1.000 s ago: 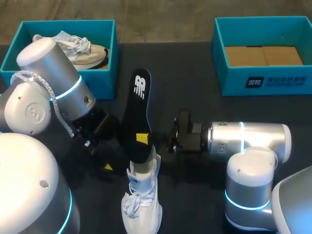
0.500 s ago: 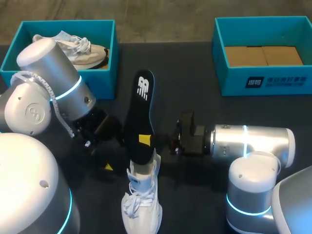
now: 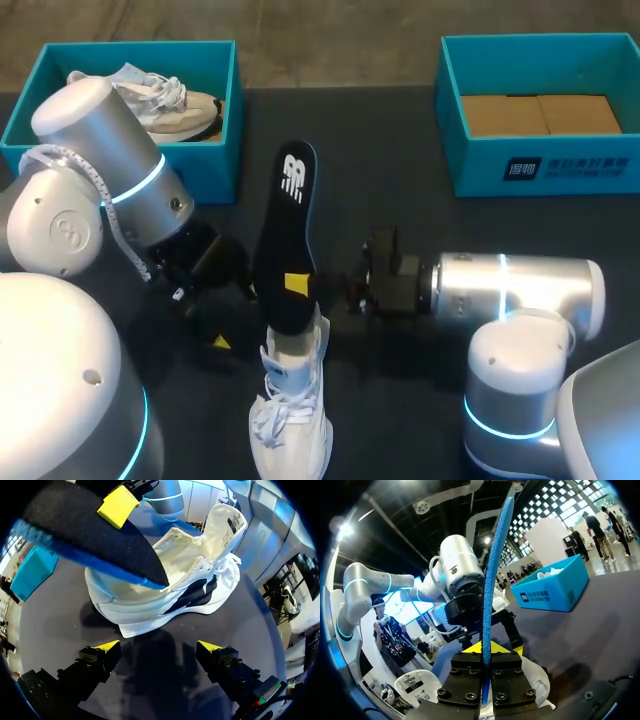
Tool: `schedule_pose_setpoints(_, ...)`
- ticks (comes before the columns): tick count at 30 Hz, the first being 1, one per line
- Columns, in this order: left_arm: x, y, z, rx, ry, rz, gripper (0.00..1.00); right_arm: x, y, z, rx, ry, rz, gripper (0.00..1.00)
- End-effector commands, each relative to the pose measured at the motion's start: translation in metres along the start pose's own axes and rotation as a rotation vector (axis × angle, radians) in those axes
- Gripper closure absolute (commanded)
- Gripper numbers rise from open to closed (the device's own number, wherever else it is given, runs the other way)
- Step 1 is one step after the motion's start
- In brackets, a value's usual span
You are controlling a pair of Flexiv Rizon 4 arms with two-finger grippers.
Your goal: Take the shoe out of the shoebox, open the shoe tongue, remove and reinsert the insole, then place the shoe into the shoebox
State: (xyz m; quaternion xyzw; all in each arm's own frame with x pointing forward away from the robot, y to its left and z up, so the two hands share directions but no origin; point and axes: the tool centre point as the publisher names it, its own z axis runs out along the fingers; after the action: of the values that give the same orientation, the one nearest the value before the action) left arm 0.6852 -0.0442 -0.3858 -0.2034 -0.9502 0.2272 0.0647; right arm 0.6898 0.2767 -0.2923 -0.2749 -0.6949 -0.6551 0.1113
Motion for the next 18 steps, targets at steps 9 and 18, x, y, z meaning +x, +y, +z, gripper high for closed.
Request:
schedule_pose_setpoints(9,0.0011,-0.0001,-0.0008,-0.001,-0.001,0.001,0.0,-0.0075,-0.0032,0.0048,0.014,-0.003,0.021,1.0)
schedule_pose_setpoints(18,0.0011,-0.0001,-0.0008,-0.001,-0.001,0.001,0.0,-0.0071,-0.0066,-0.0018,0.012,-0.016,0.029,1.0)
